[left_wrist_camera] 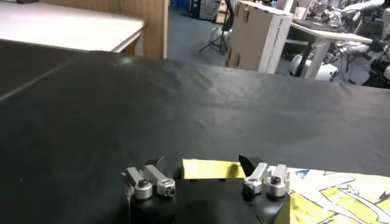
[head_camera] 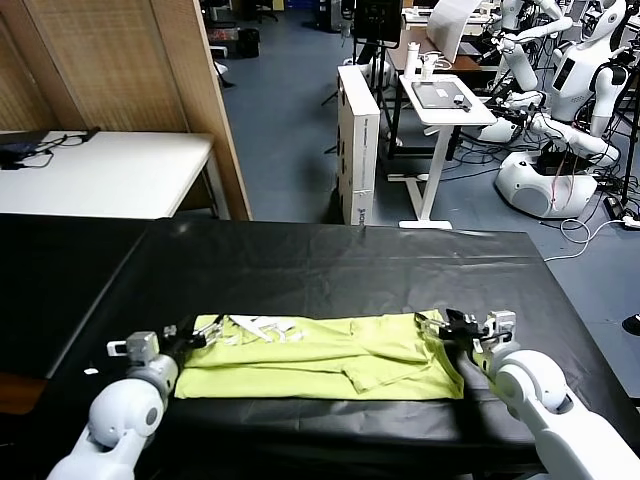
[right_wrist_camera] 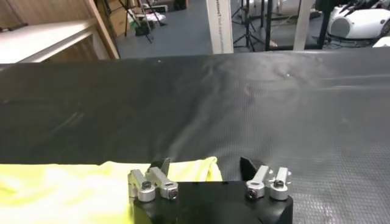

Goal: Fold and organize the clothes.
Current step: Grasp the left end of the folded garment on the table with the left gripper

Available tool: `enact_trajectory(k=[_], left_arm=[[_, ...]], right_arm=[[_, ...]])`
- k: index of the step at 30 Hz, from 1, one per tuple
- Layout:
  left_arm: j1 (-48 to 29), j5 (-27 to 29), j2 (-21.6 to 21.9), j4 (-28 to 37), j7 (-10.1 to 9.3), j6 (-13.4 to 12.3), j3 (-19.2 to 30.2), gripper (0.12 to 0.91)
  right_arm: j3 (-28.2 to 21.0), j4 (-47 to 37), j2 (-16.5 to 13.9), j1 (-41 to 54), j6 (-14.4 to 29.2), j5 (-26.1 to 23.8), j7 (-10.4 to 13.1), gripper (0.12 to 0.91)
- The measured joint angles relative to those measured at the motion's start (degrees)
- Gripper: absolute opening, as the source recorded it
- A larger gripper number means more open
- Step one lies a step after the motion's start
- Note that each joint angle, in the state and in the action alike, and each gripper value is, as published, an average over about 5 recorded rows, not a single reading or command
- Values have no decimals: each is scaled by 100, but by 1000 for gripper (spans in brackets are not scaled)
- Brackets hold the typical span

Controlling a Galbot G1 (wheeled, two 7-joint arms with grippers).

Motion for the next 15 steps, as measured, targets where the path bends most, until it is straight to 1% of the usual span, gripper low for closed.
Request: enact_trajectory(k=[3,4,6,8,9,15], left_arm=[[33,-1,13,-24,3,-1,-13,336],[39,-2,17,-27,4,-2,-19,279],[45,-6,22,-30,7,-5,-32,195],[43,-7,23,-25,10,-14,-43,149],[40,-6,24,-17,12,-20,-47,145],[-24,33,22,75,18,-51,-64,146]], right_arm=[[-8,3,-8,-21,36,-47,-17,337],[-8,4,-13,-28,46,-55,-23,288],[1,5,-21,-39,59,-61,-28,209],[14,0,-21,-48,84,-78,-11,163],[19,-4,-17,-52,100,-91,8,152],[33,-40,65,-82,203,-171,227,147]])
